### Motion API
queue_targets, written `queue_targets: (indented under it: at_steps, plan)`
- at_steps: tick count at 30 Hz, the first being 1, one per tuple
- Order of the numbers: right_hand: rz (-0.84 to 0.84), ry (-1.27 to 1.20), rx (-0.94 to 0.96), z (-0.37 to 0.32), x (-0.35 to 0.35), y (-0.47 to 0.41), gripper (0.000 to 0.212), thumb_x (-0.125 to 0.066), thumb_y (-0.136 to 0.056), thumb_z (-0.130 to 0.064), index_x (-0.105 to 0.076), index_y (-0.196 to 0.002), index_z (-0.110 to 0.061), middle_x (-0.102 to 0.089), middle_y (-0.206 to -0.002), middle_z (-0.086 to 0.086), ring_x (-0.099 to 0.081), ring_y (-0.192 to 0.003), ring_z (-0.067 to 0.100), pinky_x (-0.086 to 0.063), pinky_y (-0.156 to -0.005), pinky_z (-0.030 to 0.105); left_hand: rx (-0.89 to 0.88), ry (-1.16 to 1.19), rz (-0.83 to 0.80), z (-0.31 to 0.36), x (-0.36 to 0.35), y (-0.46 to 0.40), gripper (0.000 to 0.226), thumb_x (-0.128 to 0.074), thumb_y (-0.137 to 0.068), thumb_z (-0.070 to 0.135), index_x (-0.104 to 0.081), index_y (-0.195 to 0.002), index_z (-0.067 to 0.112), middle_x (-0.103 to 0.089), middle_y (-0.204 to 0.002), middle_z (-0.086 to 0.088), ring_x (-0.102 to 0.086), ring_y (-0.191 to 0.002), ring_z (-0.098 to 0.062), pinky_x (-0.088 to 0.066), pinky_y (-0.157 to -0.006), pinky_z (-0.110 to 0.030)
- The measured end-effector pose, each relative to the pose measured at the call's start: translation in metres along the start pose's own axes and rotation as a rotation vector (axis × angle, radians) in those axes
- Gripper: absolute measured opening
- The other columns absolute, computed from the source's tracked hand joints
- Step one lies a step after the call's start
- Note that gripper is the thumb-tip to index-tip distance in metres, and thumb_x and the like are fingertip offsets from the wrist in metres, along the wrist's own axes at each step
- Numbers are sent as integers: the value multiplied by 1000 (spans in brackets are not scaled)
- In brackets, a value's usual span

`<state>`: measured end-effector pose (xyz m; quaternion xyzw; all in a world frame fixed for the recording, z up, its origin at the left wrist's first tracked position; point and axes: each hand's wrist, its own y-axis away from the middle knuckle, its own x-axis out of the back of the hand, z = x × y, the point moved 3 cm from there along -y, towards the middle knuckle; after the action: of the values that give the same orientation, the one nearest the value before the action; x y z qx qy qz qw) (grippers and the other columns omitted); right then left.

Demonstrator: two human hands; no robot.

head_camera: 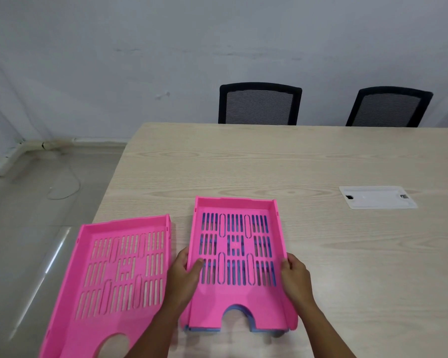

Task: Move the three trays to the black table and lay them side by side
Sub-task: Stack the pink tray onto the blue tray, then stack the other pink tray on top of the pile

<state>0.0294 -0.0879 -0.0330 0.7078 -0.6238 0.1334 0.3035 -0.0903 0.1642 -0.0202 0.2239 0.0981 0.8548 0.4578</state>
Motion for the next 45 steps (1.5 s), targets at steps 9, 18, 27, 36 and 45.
queue_targets:
  at_steps: [9, 18, 27, 36, 45]
  plan:
    - [-39, -11, 29, -13, 2, -6, 29, -39, -104, -16, -68, -106, -16, -71, -89, 1, -67, -80, 17, -52, -64, 27, -27, -8, -6, -5, 2, 1, 57, -60, -98, 22, -40, -152, 16, -52, -151, -10, -51, -138, -30, -44, -112, -56]
    - [154, -10, 216, -48, -1, 1, 42, -50, -99, -11, -54, -142, -9, -66, -117, 2, -65, -108, 22, -48, -98, 33, -67, 22, 14, -6, 23, 1, 55, -60, -98, 13, -42, -151, 14, -44, -158, -9, -42, -145, -26, -35, -119, -43]
    - [-3, -66, 378, -105, -74, 26, 44, -57, -97, -5, -55, -142, -3, -61, -142, 14, -57, -131, 27, -43, -113, 47, -94, 40, 132, -19, 76, 13, 50, -61, -96, 10, -50, -145, 14, -53, -151, -5, -45, -138, -14, -34, -117, -34]
    - [-334, 25, 509, -148, -172, 89, 49, -55, -98, -12, -49, -147, -5, -55, -148, 10, -50, -138, 21, -32, -117, 29, -41, -32, 301, -58, 164, 27, 52, -62, -96, 15, -49, -147, 16, -54, -151, -5, -46, -142, -23, -35, -116, -37]
    - [-475, 135, 363, -138, -229, 132, 54, -56, -97, -12, -37, -147, -3, -50, -148, 15, -47, -138, 32, -35, -111, 29, 97, -96, 420, -98, 234, 31, 59, -64, -94, 19, -43, -150, 14, -53, -151, -13, -52, -137, -30, -41, -109, -38]
